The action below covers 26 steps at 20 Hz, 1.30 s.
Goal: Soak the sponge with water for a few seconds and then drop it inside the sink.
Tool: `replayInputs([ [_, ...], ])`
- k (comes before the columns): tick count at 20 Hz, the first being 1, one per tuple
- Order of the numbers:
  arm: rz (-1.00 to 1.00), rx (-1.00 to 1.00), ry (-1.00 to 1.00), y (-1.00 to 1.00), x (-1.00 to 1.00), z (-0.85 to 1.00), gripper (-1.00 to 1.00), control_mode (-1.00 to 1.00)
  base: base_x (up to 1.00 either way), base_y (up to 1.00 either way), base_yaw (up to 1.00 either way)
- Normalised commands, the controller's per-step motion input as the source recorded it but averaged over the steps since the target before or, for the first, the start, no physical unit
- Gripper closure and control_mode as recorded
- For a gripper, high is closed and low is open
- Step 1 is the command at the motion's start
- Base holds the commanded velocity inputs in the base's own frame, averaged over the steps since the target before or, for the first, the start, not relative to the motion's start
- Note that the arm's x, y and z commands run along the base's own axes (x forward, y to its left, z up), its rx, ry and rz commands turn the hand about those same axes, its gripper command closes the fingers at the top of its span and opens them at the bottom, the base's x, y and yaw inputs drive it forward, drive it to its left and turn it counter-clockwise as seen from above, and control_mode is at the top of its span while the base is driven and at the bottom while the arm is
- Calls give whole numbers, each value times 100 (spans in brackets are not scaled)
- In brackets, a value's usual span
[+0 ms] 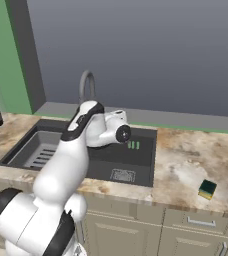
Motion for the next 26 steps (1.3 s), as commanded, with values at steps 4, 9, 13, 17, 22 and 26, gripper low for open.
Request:
replayInputs([
  [4,8,0,-2,0,1,-35,-100,-100,0,0,0],
  [9,7,0,0,0,4,-26,-100,-100,0,0,0],
  [13,6,0,0,0,27,-20,-100,-100,0,0,0],
  [17,5,0,0,0,36,-10,-100,-100,0,0,0],
  [22,4,0,0,0,34,-13,-100,-100,0,0,0],
  [26,3,0,0,1,28,-19,-100,-100,0,0,0],
])
